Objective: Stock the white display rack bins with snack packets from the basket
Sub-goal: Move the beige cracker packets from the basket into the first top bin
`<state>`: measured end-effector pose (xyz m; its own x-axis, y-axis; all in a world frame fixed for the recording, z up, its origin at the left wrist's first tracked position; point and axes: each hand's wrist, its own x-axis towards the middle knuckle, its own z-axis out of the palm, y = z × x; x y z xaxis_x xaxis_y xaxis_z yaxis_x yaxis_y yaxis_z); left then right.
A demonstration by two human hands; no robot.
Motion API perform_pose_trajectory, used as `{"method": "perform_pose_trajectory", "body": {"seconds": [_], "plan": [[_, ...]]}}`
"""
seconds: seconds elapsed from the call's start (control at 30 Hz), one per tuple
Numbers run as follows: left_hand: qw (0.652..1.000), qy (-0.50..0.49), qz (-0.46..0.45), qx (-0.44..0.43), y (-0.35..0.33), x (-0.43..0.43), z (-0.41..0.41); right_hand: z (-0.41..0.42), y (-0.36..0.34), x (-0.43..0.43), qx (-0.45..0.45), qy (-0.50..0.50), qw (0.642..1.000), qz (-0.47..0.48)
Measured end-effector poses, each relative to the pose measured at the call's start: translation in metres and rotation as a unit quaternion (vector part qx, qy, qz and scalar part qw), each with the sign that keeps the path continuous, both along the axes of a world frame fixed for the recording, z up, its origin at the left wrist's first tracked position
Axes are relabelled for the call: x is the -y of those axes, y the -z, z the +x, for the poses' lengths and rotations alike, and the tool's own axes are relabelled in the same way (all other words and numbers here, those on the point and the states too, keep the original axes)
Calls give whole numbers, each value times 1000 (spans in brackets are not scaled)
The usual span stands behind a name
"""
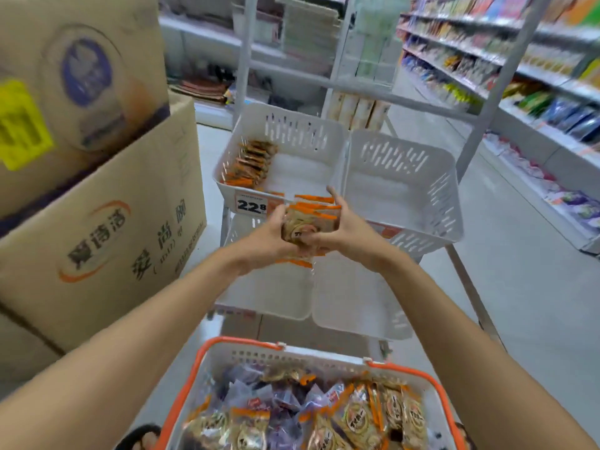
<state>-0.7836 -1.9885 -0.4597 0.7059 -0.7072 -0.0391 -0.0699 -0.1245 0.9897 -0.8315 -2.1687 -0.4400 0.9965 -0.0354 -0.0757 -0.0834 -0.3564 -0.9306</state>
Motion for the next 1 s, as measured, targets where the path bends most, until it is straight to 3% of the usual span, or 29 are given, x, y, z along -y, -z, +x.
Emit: {"method": "perform_pose_trajectory", "body": {"seconds": [0.07,0.13,0.3,0.4,0.5,0.57,0.67,0.83,1.0], "plan": [[998,-23,-8,61,-21,7,36,37,-21,3,58,-7,998,-1],[982,-68,43,170,-36,11,74,71,-36,7,111,17,994,8],[879,-136,270,368,-22,-12,159,150,-17,19,168,123,978,-34],[843,-111,361,382,11,-27,183,185,17,16,140,108,978,-110],[805,-105,405,421,37,-29,187,198,41,11,48,-7,977,-208],[785,-115,416,444,45,-28,188,200,44,13,-2,-43,984,-171],[775,-118,422,455,45,-27,187,205,47,18,-11,-50,990,-131],[768,-102,431,463,39,-27,183,206,41,30,79,-18,955,-285],[770,-110,422,466,41,-26,183,199,35,34,36,-51,953,-298]]}}
